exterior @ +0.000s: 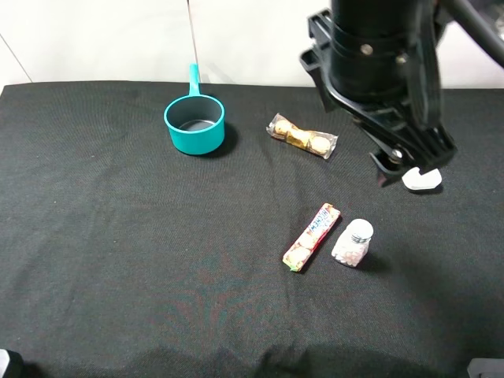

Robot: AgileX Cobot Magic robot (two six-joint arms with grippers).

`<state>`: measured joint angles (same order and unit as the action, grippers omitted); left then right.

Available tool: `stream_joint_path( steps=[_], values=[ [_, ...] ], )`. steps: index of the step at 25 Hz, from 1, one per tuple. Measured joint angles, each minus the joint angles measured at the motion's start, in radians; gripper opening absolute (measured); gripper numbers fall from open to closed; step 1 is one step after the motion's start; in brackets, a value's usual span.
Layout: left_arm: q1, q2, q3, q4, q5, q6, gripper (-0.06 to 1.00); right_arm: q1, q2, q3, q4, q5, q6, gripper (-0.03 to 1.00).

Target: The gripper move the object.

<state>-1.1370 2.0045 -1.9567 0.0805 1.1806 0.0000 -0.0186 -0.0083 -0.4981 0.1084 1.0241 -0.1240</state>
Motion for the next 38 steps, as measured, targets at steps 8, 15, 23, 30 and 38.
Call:
stream_joint_path(
  steps=[8,15,23,30,38],
  values=[
    [0.061,-0.112,0.160,0.025,0.000,0.000,0.99,0.000,0.000,0.000,0.000,0.000,0.000,0.69],
    [0.148,-0.213,0.280,0.025,-0.001,-0.006,0.99,0.000,0.000,0.000,0.001,0.000,0.000,0.69],
    [0.262,-0.341,0.446,0.023,-0.001,-0.006,0.99,0.000,0.000,0.000,0.001,0.000,0.000,0.69],
    [0.338,-0.463,0.570,0.033,-0.001,-0.006,0.99,0.000,0.000,0.000,0.001,0.000,0.000,0.69],
    [0.393,-0.614,0.653,0.033,-0.001,0.013,0.99,0.000,0.000,0.000,0.001,0.000,0.000,0.69]
  ],
)
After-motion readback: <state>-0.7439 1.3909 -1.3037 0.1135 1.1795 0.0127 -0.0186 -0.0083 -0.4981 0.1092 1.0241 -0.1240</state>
